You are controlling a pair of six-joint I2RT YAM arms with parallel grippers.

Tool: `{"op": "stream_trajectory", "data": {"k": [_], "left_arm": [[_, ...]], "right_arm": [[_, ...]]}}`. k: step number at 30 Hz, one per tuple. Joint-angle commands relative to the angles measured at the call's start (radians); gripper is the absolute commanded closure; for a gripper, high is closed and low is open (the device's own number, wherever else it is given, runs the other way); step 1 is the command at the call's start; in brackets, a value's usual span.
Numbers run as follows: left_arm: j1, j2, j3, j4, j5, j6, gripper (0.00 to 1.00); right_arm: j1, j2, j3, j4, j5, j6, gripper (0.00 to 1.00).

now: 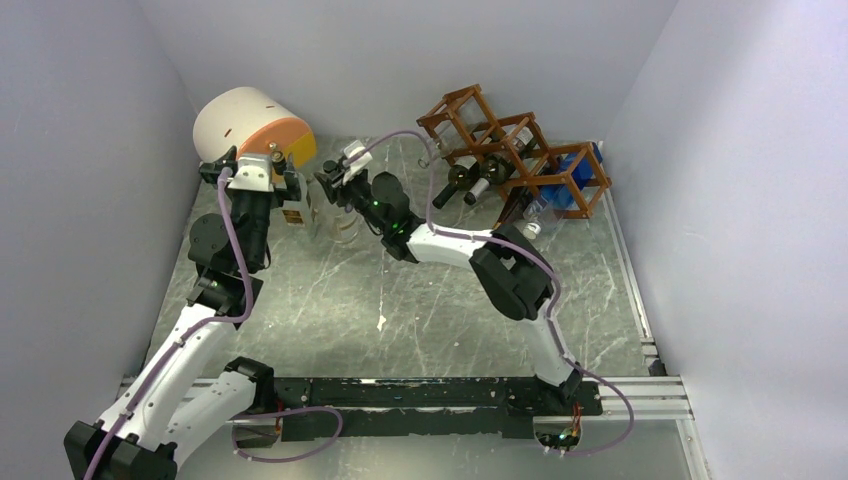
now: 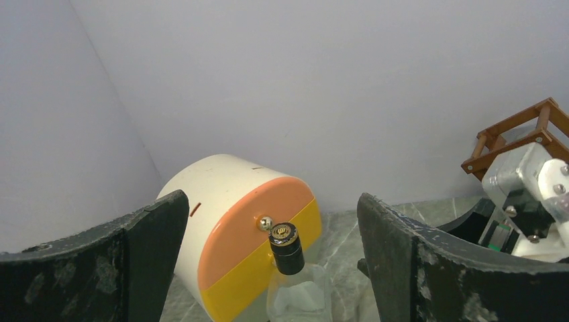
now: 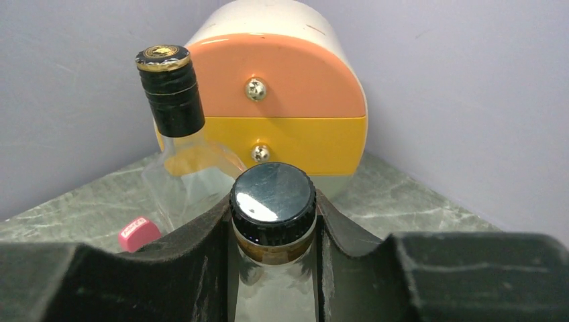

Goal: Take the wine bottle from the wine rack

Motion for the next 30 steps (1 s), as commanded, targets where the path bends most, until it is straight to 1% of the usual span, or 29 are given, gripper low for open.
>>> {"op": "stream_trajectory", "data": {"k": [1,4,8,9,10,11,12,13,17,18,23,28,30], "left_arm": [[0.009,-0.001,-0.001,0.035,-0.006,0.007,0.01],[0.009,0.000,-0.002,0.036,-0.004,0.006,0.01],[0.011,0.003,-0.001,0.035,-0.001,0.005,0.01],[0.011,0.005,0.001,0.033,0.003,0.000,0.01],[0.013,0.005,0.001,0.031,0.009,-0.002,0.01],[0.013,0.006,0.002,0.029,0.014,-0.006,0.01],[0.014,0.007,0.001,0.028,0.018,-0.008,0.01],[0.014,0.007,0.004,0.026,0.022,-0.012,0.01],[0.014,0.008,0.004,0.024,0.030,-0.012,0.01],[0.014,0.007,0.004,0.025,0.032,-0.012,0.01],[0.015,0.007,0.006,0.020,0.050,-0.022,0.01],[0.015,0.002,0.015,0.006,0.074,-0.046,0.01],[0.014,-0.003,0.018,0.000,0.090,-0.061,0.01]], "right_arm": [[-0.001,0.015,0.034,0.346,-0.044,-0.007,1.00],[-0.004,0.043,0.037,0.366,-0.062,-0.012,1.00],[-0.002,0.020,0.004,0.338,-0.057,-0.001,0.99],[-0.003,0.012,-0.008,0.335,-0.052,-0.003,0.88],[-0.002,0.006,-0.016,0.329,-0.049,-0.006,0.75],[-0.001,0.002,-0.025,0.320,-0.043,-0.009,0.60],[-0.002,-0.004,-0.029,0.308,-0.037,-0.013,0.41],[-0.001,-0.014,-0.032,0.285,-0.032,-0.014,0.27],[-0.001,-0.086,-0.043,0.206,-0.040,-0.011,0.04],[-0.002,-0.103,-0.043,0.169,-0.045,-0.009,0.01],[-0.002,-0.282,-0.050,-0.100,-0.037,-0.001,0.00],[-0.002,-0.537,-0.199,-0.374,-0.007,-0.041,0.00],[-0.001,-0.654,-0.266,-0.479,0.033,-0.072,0.00]]}}
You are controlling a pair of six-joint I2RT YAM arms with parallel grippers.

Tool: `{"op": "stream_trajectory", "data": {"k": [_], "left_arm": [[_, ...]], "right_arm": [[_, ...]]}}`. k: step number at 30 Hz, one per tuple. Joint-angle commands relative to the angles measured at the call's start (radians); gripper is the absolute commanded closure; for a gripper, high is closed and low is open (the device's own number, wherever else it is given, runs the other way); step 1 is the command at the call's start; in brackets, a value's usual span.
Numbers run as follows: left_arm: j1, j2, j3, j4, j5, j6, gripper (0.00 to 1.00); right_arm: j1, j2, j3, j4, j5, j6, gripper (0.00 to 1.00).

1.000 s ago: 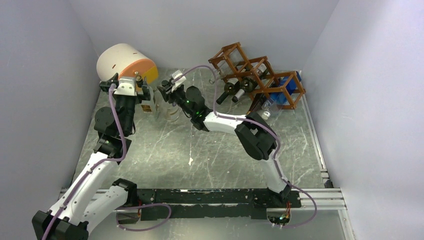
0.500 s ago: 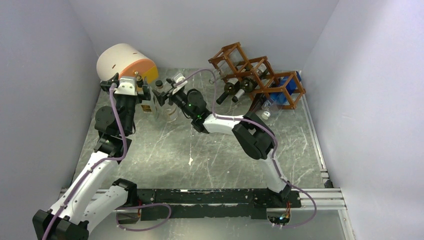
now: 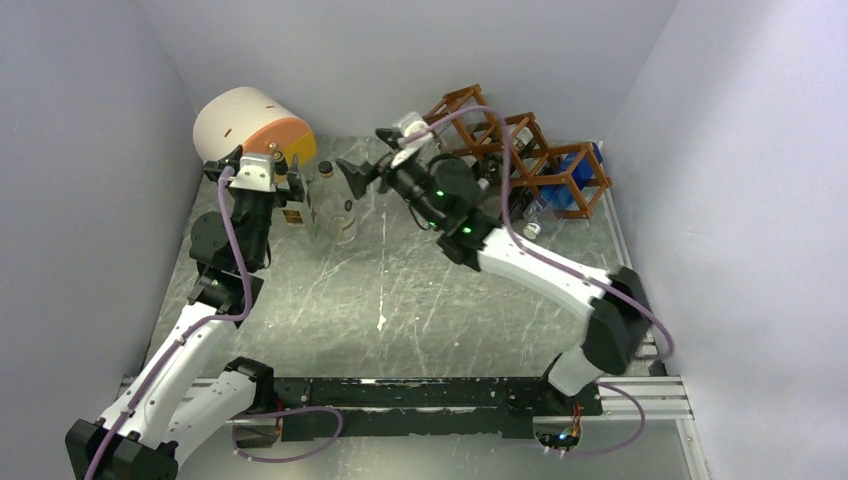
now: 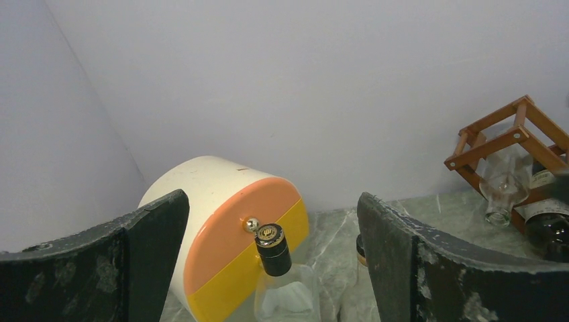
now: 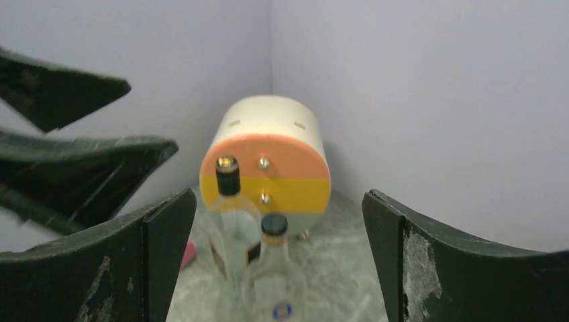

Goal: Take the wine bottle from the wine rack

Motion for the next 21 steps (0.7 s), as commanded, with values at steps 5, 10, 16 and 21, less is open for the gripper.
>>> {"op": "stream_trajectory", "data": {"k": [5,10,16,21], "left_arm": [[0.004,-0.018,0.028,-0.010,0.086,-0.074,0.01],[-0.038,-0.004,0.039,-0.024,0.104,-0.066,0.01],[-0.108,-0.007,0.042,-0.034,0.103,-0.036,0.01],[-0.192,-0.006,0.035,-0.028,0.061,0.024,0.01]], "right_arm": [[-0.002,-0.445,-0.251,-0.524,0.251,-0.118,0.00],[-0.007,-0.621,-0.260,-0.804,0.532,-0.032,0.00],[-0.142,-0.667,-0.205,-1.095,0.673,0.320,0.00],[-0.485,-0.634,-0.247,-1.115,0.381,0.510,0.00]]}}
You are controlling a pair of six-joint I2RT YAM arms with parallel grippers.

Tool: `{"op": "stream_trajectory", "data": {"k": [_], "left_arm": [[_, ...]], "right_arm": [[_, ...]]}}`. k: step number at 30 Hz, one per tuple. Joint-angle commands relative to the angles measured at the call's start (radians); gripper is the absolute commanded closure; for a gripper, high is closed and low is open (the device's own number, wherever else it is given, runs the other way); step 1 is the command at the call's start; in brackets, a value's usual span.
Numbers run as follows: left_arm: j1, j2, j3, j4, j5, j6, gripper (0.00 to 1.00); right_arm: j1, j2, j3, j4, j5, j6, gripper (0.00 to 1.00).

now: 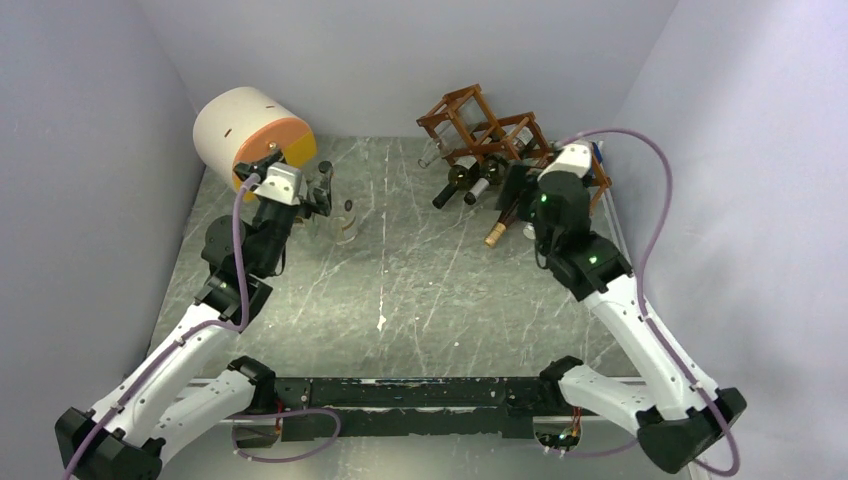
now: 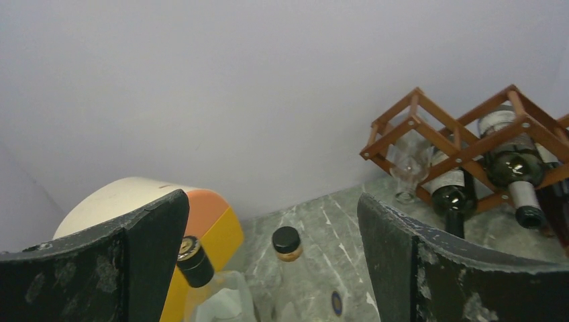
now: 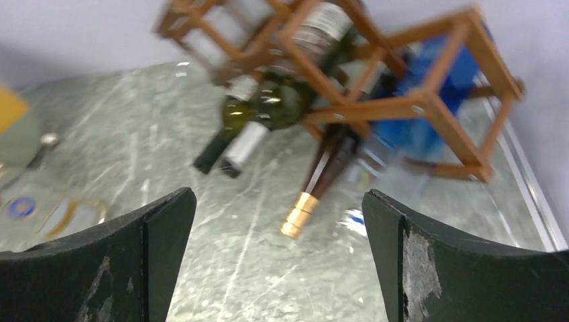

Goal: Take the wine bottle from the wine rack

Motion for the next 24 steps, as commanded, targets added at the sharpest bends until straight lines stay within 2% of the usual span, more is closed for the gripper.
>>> {"op": "stream_trajectory", "data": {"k": [1,5,10,16,24], "left_arm": [[-0.066,-0.006,0.024,0.011,-0.017,0.057,0.01],[-0.092,-0.003,0.026,0.008,-0.012,0.067,0.01],[-0.092,0.005,0.032,-0.002,0.005,0.062,0.01],[-0.093,0.013,0.028,0.002,0.000,0.070,0.01],[-0.093,0.033,0.031,-0.004,0.010,0.073,0.01]], "right_arm": [[-0.261,0.049,-0.018,-0.128,-0.184,0.266,0.00],[-0.446,0.142,-0.017,-0.155,-0.317,0.346,0.00],[-0.601,0.181,-0.096,-0.069,-0.464,0.397,0.00],[-0.690,0.173,-0.255,0.119,-0.536,0.497,0.00],[-0.705,0.206,-0.395,0.421,-0.606,0.544,0.01]]}}
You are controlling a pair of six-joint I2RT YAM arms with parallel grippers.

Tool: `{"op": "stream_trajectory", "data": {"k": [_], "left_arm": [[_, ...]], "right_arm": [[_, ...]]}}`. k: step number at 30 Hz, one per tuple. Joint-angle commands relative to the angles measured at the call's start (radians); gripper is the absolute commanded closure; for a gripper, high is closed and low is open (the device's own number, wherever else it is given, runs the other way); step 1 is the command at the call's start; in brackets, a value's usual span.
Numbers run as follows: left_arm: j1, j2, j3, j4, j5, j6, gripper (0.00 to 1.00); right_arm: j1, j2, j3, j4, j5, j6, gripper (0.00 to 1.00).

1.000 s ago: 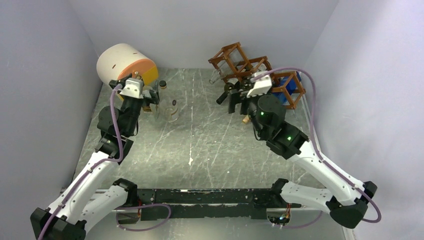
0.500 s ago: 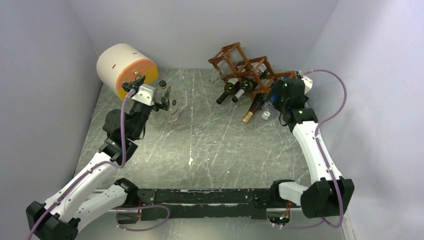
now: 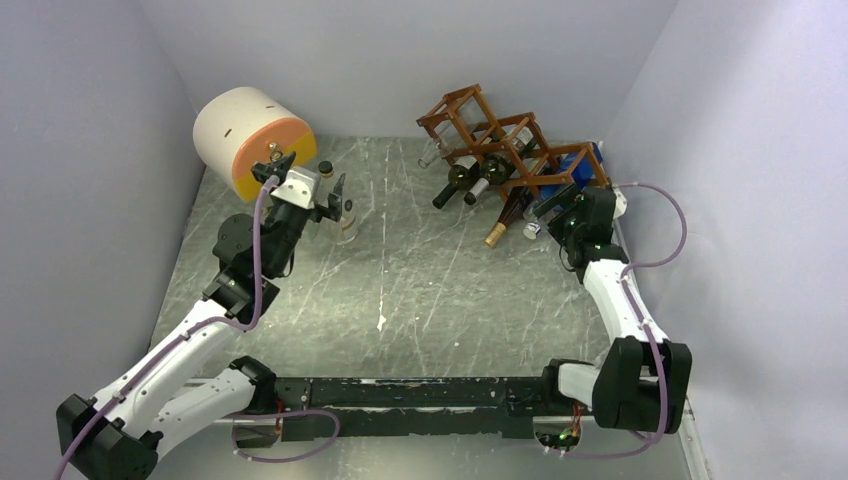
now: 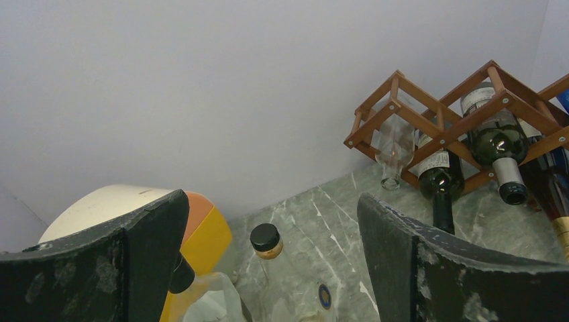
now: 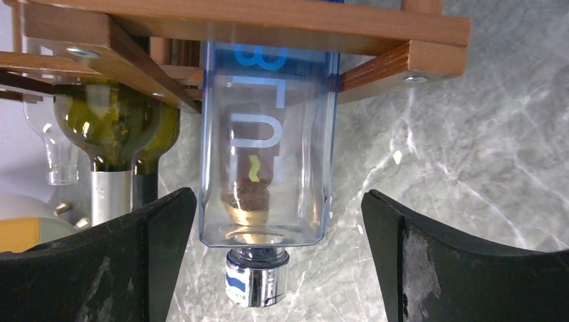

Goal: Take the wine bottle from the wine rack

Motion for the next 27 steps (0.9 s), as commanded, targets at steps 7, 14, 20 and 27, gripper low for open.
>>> {"op": "stream_trajectory", "data": {"k": [7,14,20,27], "left_arm": [[-0.009,0.011,0.034,-0.006,0.012,0.022,0.01],[-0.009,0.004,0.034,-0.005,0.011,0.027,0.01],[-0.009,-0.002,0.033,-0.005,0.009,0.030,0.01],[-0.009,-0.007,0.034,-0.005,0.015,0.026,0.01]], "right_arm": [[-0.013,0.054,-0.106,0.363,-0.019,0.124,0.11],[-0.013,0.086,-0.140,0.456,0.006,0.189,0.16],[-0.014,0.103,-0.139,0.467,0.050,0.213,0.22],[-0.012,0.111,-0.163,0.484,0.078,0.234,0.29]]}}
